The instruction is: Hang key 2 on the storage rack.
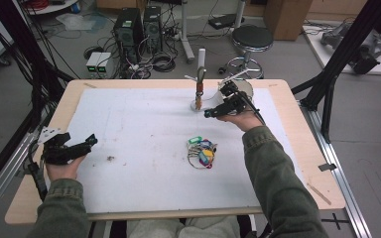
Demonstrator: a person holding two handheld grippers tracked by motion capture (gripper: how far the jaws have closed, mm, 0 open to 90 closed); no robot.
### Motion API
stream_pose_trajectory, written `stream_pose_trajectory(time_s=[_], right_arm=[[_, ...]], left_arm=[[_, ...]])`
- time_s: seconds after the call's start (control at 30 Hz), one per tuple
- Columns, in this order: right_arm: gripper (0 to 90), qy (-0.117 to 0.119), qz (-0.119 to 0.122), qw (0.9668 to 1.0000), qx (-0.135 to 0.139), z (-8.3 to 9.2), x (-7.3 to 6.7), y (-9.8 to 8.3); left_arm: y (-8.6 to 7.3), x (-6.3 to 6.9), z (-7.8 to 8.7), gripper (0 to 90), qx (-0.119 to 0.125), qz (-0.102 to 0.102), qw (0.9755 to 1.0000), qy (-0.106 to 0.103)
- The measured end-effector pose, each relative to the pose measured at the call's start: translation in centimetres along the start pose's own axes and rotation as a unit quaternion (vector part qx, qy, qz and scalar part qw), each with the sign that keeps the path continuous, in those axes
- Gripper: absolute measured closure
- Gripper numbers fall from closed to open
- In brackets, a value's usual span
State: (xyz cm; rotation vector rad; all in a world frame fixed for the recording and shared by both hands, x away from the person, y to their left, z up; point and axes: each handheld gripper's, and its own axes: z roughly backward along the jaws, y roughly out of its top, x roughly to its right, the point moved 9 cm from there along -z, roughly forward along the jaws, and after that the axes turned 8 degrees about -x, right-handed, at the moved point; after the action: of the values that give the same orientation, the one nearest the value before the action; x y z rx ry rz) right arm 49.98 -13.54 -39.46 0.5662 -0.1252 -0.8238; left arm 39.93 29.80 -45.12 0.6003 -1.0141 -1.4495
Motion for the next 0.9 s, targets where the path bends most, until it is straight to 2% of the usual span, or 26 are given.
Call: stream_pose_trajectory(time_s=[0.17, 0.37, 0.47, 0.57, 0.9], right_arm=[[0.6, 0.010, 0.012, 0.9998, -0.007, -0.4, -0.8, -0.6], [0.7, 0.021, 0.014, 0.9995, -0.019, -1.3, -1.4, -1.7], [0.7, 0.021, 0.025, 0.9991, -0.027, -1.8, -1.7, -2.4], [0.7, 0.024, 0.020, 0.9989, -0.033, -2.1, -2.1, -2.9], [0.7, 0.030, 0.031, 0.9981, -0.043, -2.8, -2.8, -4.2]], left_arm=[[0.0, 0.0, 0.0, 1.7, 0.000, 0.000, 1.0000, -0.001], [0.0, 0.0, 0.0, 1.7, 0.000, 0.001, 1.0000, -0.002], [0.0, 0.0, -0.1, 1.7, -0.001, 0.000, 1.0000, -0.002], [0.0, 0.0, 0.0, 1.7, -0.001, 0.000, 1.0000, -0.002], [0.0, 0.0, 0.0, 1.7, -0.001, 0.001, 1.0000, -0.002]])
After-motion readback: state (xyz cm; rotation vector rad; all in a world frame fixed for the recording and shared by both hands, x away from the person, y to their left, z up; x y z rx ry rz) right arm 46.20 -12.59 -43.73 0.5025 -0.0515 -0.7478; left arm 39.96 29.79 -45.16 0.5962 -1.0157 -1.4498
